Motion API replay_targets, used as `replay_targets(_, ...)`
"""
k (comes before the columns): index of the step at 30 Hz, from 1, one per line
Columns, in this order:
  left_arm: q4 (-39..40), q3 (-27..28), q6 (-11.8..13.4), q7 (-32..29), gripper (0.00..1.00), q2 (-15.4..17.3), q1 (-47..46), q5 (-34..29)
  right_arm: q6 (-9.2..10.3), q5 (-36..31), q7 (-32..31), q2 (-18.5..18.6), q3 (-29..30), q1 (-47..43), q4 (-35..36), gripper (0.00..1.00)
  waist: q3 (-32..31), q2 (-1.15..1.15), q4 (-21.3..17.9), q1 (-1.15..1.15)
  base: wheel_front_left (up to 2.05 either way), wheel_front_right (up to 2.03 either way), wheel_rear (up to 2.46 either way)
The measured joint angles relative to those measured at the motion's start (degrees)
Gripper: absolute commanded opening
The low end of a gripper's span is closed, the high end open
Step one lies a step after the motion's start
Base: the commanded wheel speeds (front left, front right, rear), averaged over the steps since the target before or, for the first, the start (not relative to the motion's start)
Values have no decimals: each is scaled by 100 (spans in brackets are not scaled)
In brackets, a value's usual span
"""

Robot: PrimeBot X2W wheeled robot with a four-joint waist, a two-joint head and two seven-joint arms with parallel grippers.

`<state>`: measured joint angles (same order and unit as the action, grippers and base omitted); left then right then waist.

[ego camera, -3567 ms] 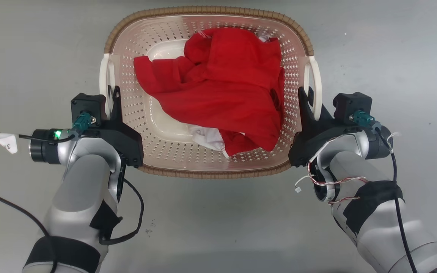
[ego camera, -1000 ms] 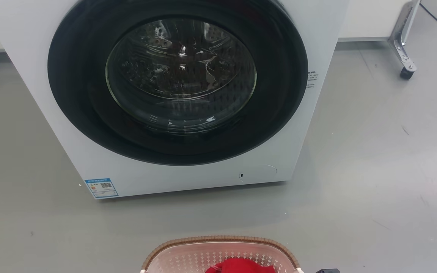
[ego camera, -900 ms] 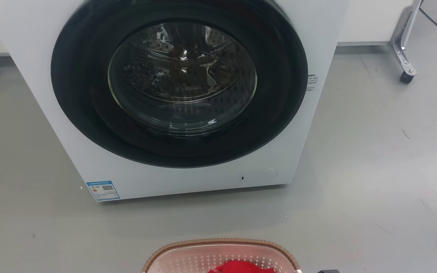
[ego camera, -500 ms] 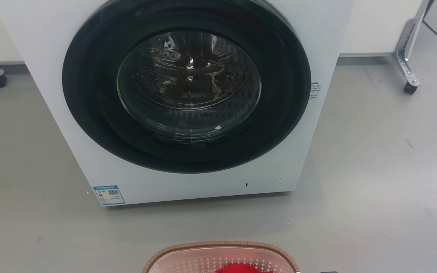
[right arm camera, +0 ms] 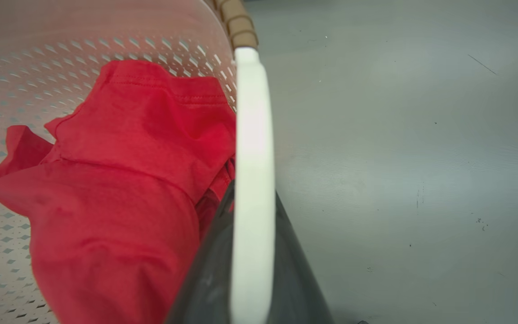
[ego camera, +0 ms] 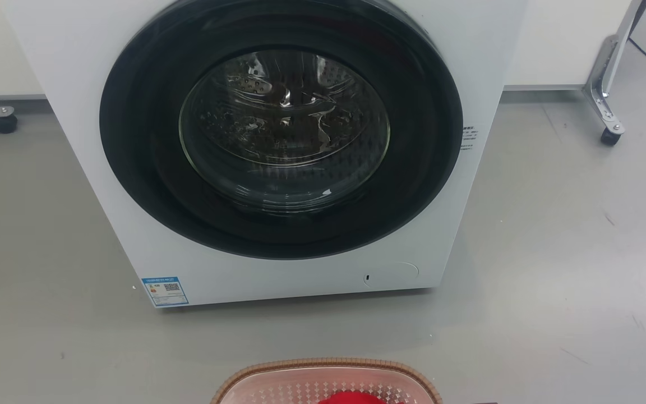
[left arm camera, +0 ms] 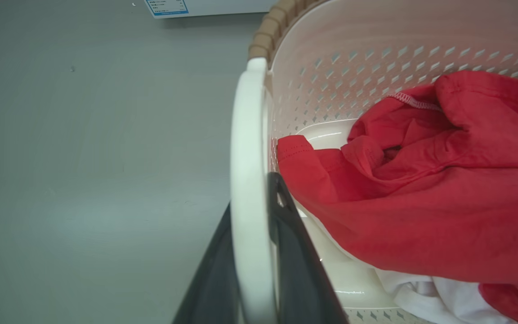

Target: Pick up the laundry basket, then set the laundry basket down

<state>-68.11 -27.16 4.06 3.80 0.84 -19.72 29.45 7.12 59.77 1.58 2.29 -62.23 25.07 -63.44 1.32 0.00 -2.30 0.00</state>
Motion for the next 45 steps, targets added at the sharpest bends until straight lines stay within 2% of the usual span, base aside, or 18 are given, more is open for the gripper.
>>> replay_targets(22,132,-289,105,-18,0,38,34,282,1,182,10,23,-147,3,-13,0,76,0,24,0,0,0,0)
replay_targets(32,159,-320,151,-7,0,48,-77,320,2,224,57,30,-185,201,-23,0,449,0,44,1,0,0,0)
replay_targets(45,223,-210,200,109,0,74,-916,327,20,222,207,68,-152,1127,-40,0,1230,0,71,2,0,0,0)
